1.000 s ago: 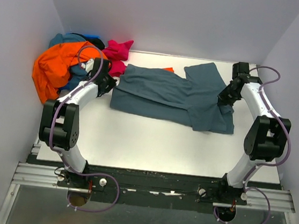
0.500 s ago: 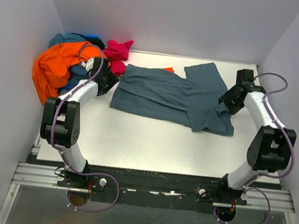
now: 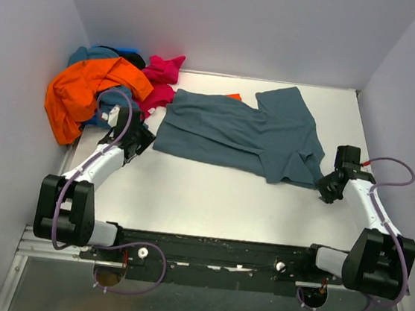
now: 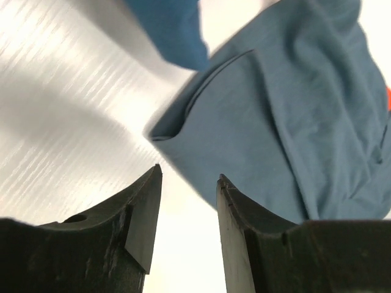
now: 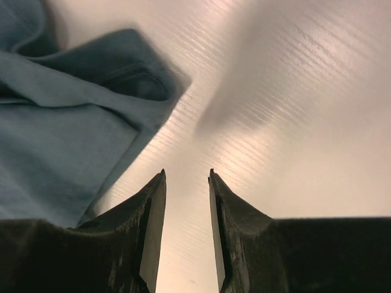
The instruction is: Fold and stack the t-shirts
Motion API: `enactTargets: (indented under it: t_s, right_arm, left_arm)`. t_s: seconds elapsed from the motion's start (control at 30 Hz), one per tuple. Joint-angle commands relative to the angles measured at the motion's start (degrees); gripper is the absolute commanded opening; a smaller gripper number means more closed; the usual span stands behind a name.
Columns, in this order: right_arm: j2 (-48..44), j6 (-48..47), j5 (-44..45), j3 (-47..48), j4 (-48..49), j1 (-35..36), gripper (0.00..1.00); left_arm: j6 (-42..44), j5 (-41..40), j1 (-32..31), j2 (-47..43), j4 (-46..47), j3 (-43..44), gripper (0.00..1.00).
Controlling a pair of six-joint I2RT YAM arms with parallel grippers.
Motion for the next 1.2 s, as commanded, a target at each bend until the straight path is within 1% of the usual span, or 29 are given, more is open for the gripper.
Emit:
enactTargets:
  t_s: [0.0, 0.3, 0.5, 0.7, 0.8, 0.83, 0.9, 1.03, 1.17]
  right_arm:
    - [2.6, 1.2, -3.6, -1.2, 5.0, -2.2, 0.42]
    - [11.5, 2.3, -5.5, 3.4, 8.3, -4.9, 0.42]
    - [14.2, 3.7, -5.4, 2.7, 10.5, -6.9, 0.42]
    - [18.1, 5.2, -5.3, 2.6, 10.0, -7.3, 0.38]
    - [20.0, 6.1, -5.6, 2.1, 10.3, -7.4, 0.26]
    - [20.4, 6.5, -5.9, 1.9, 10.3, -7.4, 0.19]
    - [20.1, 6.8, -6.0, 1.7, 10.4, -7.4, 0.01]
    - [16.9, 6.6, -4.8, 0.9, 10.0, -7.4, 0.01]
    - [14.8, 6.0, -5.7, -0.3, 10.7, -7.4, 0.01]
  left_arm:
    - [-1.9, 1.6, 0.3, -0.7, 4.1, -2.9, 0.5]
    - [-1.5, 2.1, 0.3, 2.5, 4.3, -1.1, 0.5]
    - [-1.5, 1.8, 0.3, 3.8, 4.4, -0.6, 0.49]
    - [-1.7, 2.3, 0.3, 5.6, 5.0, -0.4, 0.49]
    - [-1.9, 2.9, 0.3, 6.4, 6.0, -0.8, 0.48]
    - [-1.9, 3.2, 0.2, 6.7, 6.2, -1.0, 0.48]
    - [-2.1, 3.5, 0.2, 7.4, 6.6, -1.0, 0.48]
    - [-1.7, 3.7, -0.5, 8.7, 6.8, -0.7, 0.49]
    - [-0.6, 2.1, -1.3, 10.7, 4.6, 0.9, 0.51]
